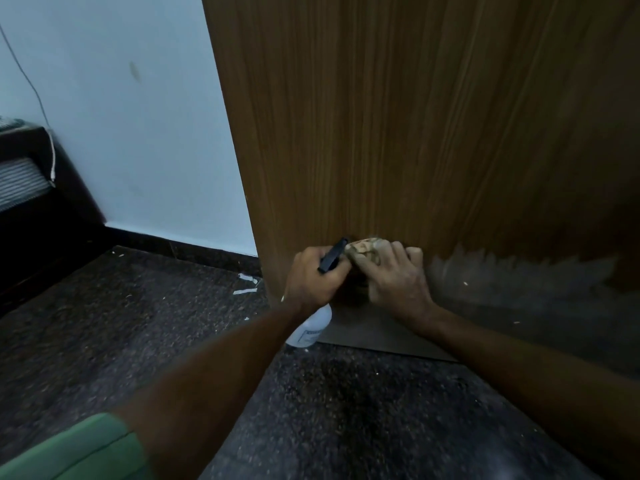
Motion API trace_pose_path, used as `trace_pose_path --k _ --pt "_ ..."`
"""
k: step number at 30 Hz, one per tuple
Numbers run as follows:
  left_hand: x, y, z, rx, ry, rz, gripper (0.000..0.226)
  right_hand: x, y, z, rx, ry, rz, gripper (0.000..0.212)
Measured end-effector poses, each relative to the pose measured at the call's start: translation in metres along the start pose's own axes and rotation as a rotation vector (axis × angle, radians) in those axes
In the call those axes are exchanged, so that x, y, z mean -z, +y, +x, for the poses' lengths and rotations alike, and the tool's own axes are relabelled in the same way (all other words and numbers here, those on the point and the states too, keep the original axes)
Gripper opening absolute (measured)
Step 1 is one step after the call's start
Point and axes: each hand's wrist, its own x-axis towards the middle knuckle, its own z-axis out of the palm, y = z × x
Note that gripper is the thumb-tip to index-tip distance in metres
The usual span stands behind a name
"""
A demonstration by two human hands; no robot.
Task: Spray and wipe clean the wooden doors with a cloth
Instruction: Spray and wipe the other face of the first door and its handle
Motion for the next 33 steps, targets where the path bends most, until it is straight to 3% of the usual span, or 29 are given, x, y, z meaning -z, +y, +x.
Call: trace_pose_path --k 3,6,8,12,14,17,19,22,24,25,27,30,32,33 --pt "-0.003 0.003 0.004 -0.017 0.057 0.054 0.036 -0.006 0.011 -0.033 0.161 -0.033 -0.047 0.038" --pt "-0.008 0.0 -0.002 -0.015 0.071 0.064 0.034 -0.008 0.021 -0.052 0.402 -0.216 -0.065 0.031" --pt "-0.007 -0.001 -0.003 -0.02 0.085 0.051 0.035 0.002 0.027 -0.033 0.311 -0.184 -0.041 0.039" --pt "-0.001 0.001 0.002 -0.052 0.11 0.038 0.04 0.025 0.035 0.007 -0.078 0.032 0.002 0.054" --pt "-0.001 0.004 -0.001 -0.07 0.091 0.04 0.042 0.023 0.036 0.0 -0.022 0.035 -0.036 0.055" --pt "-0.005 0.007 -0.006 -0.063 0.031 0.065 0.034 0.009 0.032 -0.036 0.265 -0.133 -0.052 0.04" --pt "-0.009 0.01 -0.007 -0.058 0.008 0.087 0.031 0.015 0.038 -0.04 0.357 -0.216 -0.087 0.034" --pt "-0.011 0.015 -0.005 -0.049 0.003 0.103 0.035 0.039 0.045 -0.006 0.138 -0.143 -0.043 0.048" --pt "-0.016 0.019 -0.005 -0.063 -0.015 0.105 0.036 0.052 0.053 0.012 -0.063 -0.049 -0.033 0.048" --pt "-0.019 0.022 -0.007 -0.071 -0.025 0.104 0.037 0.055 0.057 0.012 -0.07 -0.04 -0.053 0.047" --pt "-0.03 0.03 -0.011 -0.074 -0.046 0.087 0.04 0.057 0.069 -0.008 0.094 -0.121 -0.114 0.049" --pt "-0.046 0.037 -0.012 -0.051 -0.067 0.062 0.042 0.051 0.075 -0.062 0.477 -0.388 -0.29 0.043" --pt "-0.058 0.042 -0.013 -0.062 -0.092 0.043 0.044 0.056 0.082 -0.072 0.55 -0.482 -0.364 0.037" --pt "-0.064 0.044 -0.013 -0.071 -0.102 0.032 0.044 0.059 0.085 -0.066 0.516 -0.453 -0.318 0.034"
